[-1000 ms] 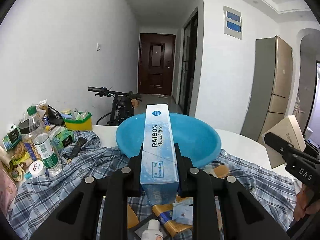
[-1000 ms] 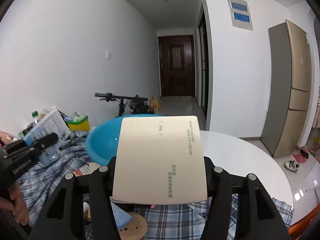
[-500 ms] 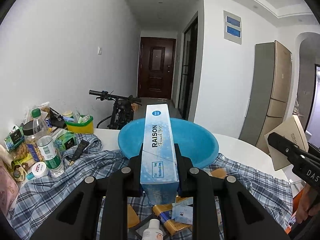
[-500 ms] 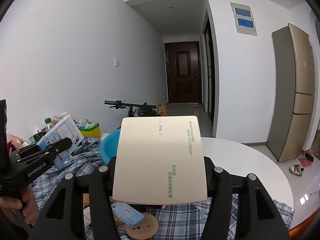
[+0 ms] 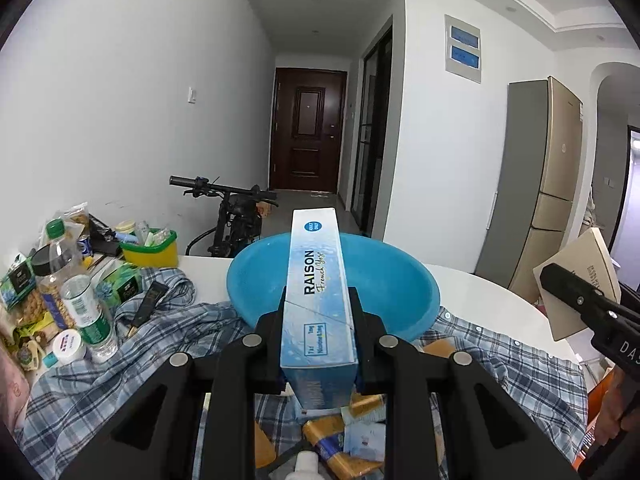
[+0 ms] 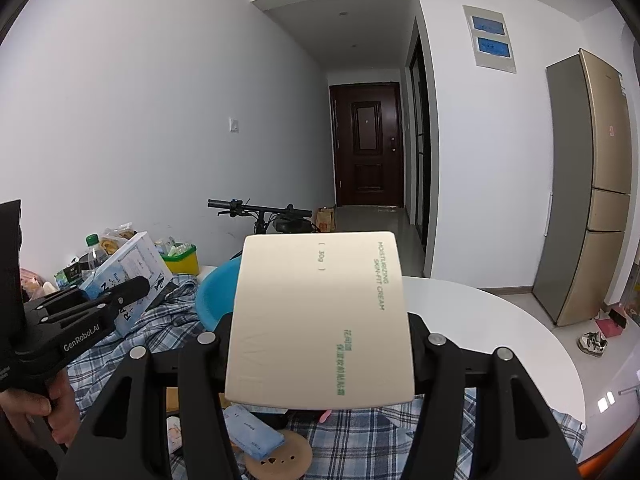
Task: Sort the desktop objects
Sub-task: 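Carry the RAISON box over the blue basin with the left tool while the right tool carries the cream box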
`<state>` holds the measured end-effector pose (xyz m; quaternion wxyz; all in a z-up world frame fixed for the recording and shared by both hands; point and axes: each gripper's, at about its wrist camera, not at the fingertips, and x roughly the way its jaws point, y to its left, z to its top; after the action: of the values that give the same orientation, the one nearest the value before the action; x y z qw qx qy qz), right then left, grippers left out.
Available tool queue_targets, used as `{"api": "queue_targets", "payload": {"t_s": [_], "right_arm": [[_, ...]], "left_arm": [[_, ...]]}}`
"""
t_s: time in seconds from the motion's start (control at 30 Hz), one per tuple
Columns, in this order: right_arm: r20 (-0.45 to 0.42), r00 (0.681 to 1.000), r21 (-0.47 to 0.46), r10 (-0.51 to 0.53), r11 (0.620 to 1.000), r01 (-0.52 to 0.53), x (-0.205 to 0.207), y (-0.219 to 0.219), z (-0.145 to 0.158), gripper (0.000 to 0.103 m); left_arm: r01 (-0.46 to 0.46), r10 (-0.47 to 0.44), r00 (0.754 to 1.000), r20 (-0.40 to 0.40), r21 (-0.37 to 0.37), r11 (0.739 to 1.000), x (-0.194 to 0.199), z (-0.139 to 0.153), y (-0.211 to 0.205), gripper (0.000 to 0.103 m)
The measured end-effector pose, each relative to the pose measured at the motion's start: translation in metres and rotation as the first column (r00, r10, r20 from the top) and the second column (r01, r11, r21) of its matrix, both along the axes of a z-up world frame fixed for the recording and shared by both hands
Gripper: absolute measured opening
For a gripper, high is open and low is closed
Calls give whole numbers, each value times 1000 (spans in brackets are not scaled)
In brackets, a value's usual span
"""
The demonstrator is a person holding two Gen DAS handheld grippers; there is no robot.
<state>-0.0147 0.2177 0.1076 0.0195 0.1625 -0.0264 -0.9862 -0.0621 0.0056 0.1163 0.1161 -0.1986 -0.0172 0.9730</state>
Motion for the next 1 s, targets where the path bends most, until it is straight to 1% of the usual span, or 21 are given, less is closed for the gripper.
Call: {"api": "queue_targets", "payload": {"t_s": [0.17, 0.27, 0.4, 0.57, 0.83, 0.9, 1.0], "right_arm": [[6, 1000, 0, -6, 1000, 6, -24, 7, 2, 56], [17, 1000, -3, -10, 1000, 10, -40, 10, 2, 56], [28, 1000, -1, 0, 1000, 0, -57, 10, 2, 56], [35, 999, 10, 13, 1000, -13, -79, 4, 4, 56], [28, 999, 23, 27, 999, -28, -123, 0, 10, 56], [25, 999, 21, 38, 999, -39, -133, 0, 11, 56], [23, 999, 7, 45, 999, -45, -149, 3, 11, 56]], "left_arm": [[-18, 18, 1000, -23, -22, 1000, -23, 4, 4, 24], [-16, 15, 1000, -13, -15, 1000, -40, 3, 6, 24], [-12, 12, 1000, 2, -27, 1000, -62, -2, 9, 24], [-8, 8, 1000, 27, -3, 1000, -90, -3, 8, 24], [-23, 23, 1000, 7, 3, 1000, -125, 5, 10, 24], [-12, 12, 1000, 13, 8, 1000, -134, 7, 11, 24], [-16, 16, 1000, -4, -4, 1000, -143, 10, 15, 24]]}}
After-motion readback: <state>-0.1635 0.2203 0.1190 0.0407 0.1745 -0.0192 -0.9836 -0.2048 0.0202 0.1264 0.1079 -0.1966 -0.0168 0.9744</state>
